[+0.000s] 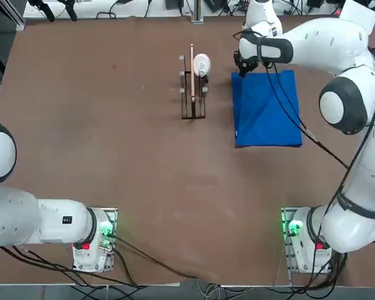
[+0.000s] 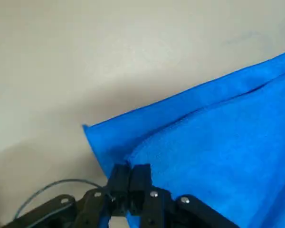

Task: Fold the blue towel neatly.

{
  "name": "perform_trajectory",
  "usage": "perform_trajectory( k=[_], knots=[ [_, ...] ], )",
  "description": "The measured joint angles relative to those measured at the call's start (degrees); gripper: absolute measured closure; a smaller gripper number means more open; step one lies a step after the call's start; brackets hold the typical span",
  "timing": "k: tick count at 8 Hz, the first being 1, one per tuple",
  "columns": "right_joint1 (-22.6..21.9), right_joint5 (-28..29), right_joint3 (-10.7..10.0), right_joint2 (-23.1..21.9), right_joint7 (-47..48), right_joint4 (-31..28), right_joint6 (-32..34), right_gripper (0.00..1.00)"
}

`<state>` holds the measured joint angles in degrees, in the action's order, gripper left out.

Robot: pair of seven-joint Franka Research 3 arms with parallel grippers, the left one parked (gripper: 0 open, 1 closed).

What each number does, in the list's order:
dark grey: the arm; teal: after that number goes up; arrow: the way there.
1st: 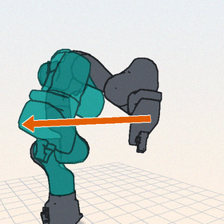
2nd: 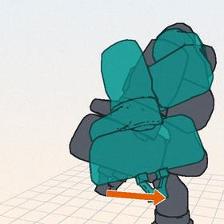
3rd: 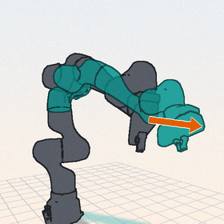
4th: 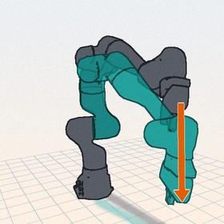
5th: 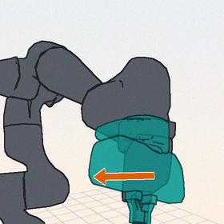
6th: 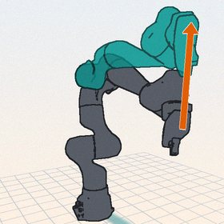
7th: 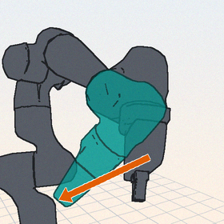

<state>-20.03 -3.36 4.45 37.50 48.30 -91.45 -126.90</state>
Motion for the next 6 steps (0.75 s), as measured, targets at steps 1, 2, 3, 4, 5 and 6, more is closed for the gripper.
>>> perform_trajectory(
  k=[1, 2, 3, 4, 5, 6],
  knots=[
    [-0.33, -0.01, 0.00, 0.20, 0.00, 0.36, -0.06, 0.98],
    [-0.54, -0.10, 0.00, 0.58, 0.00, 0.99, -0.07, 0.98],
    [-0.77, -0.14, 0.00, 1.06, 0.00, 1.77, -0.10, 0.98],
    [-0.98, -0.15, 0.00, 1.67, 0.00, 2.83, -0.12, 0.98],
    [-1.12, -0.17, 0.00, 2.36, 0.00, 3.98, -0.12, 0.98],
    [-1.15, -0.29, 0.00, 3.05, 0.00, 5.06, -0.12, 0.98]
  ],
)
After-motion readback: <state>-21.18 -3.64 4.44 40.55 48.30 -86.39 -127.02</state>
